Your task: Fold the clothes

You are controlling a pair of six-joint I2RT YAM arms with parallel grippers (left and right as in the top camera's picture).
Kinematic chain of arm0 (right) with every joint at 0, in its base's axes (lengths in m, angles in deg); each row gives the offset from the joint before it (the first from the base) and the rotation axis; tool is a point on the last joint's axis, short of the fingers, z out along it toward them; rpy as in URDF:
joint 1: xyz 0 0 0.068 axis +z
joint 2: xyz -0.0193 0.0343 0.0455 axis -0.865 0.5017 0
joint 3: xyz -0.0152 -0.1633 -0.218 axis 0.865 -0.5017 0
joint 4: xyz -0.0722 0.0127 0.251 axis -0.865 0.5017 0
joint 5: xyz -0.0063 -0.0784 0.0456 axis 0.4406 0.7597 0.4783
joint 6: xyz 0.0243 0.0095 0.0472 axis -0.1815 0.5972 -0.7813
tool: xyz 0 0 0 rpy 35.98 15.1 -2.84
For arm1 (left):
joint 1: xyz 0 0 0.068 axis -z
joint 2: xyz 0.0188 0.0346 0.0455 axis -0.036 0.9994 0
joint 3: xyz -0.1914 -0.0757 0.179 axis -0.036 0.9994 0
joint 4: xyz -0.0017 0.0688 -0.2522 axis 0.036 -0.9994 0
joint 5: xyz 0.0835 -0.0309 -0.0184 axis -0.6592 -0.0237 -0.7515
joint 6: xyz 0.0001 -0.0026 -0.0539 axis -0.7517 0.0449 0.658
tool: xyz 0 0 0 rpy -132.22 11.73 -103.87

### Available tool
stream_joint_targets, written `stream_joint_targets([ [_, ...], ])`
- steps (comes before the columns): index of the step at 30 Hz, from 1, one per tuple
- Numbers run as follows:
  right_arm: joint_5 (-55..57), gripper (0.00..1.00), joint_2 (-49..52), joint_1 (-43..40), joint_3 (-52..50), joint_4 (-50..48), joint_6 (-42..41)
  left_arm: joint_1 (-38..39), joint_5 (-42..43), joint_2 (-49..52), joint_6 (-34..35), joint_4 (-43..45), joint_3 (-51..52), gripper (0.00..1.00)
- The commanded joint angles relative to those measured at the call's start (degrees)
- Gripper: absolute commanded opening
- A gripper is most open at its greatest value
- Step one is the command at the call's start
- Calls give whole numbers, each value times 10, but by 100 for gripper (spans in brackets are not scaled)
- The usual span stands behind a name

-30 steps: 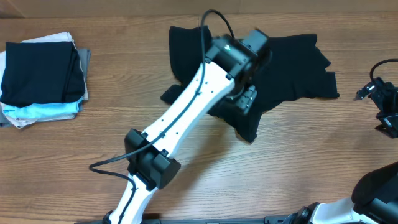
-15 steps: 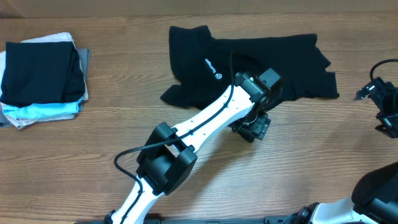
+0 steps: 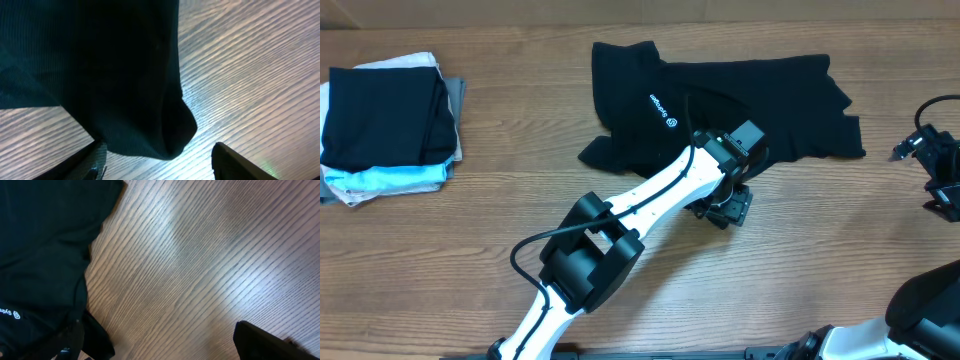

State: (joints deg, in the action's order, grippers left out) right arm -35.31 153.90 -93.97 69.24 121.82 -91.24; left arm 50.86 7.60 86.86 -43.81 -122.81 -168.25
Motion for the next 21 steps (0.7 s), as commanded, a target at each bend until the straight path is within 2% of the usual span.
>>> stream_joint_targets([
  [1, 0, 100, -11, -1, 9, -1, -2, 12, -21, 4, 9, 0, 3, 66],
  [3, 0, 100, -11, -1, 9, -1, -2, 23, -35, 4, 2, -1, 3, 65],
  [6, 0, 100, -11, -1, 9, -1, -2, 45, -99, 4, -43, 1, 3, 72],
  [9, 0, 100, -11, -1, 9, -1, -2, 69, -174, 4, -65, -7, 3, 75],
  [12, 0, 100, -11, -1, 9, -1, -2, 89, -215, 4, -97, -9, 3, 78],
  [18, 0, 100, -11, -1, 9, -1, -2, 107, -304, 5, -102, 0, 3, 79],
  [21, 0, 100, -11, -1, 9, -1, -2, 107, -316, 5, -107, 10, 5, 77],
])
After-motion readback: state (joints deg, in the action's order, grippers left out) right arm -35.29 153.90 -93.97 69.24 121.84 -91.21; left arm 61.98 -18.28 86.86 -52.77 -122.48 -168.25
